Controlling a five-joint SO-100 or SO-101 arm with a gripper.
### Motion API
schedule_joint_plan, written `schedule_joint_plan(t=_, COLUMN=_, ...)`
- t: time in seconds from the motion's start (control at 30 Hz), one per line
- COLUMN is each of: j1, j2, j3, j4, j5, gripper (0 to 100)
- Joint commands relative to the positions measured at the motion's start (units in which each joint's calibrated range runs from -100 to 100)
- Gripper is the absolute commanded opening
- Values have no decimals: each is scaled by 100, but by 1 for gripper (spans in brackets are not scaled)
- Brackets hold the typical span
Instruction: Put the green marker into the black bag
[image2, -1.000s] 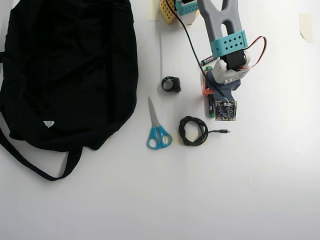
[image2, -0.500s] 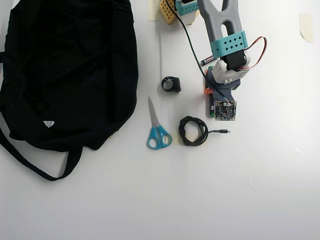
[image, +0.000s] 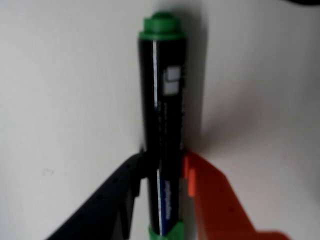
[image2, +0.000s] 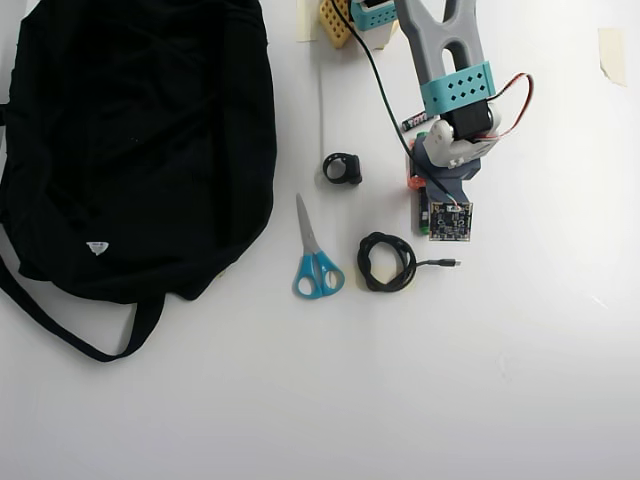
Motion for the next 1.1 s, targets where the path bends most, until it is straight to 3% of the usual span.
schedule_joint_plan(t=0.0, j1=-11, j2=-104, j3=-55, j4=58, j5=20, gripper=2)
schedule_joint_plan(t=1.07, j1=-19, j2=-353, j3=-1573, j4=1617, j5=31, gripper=2)
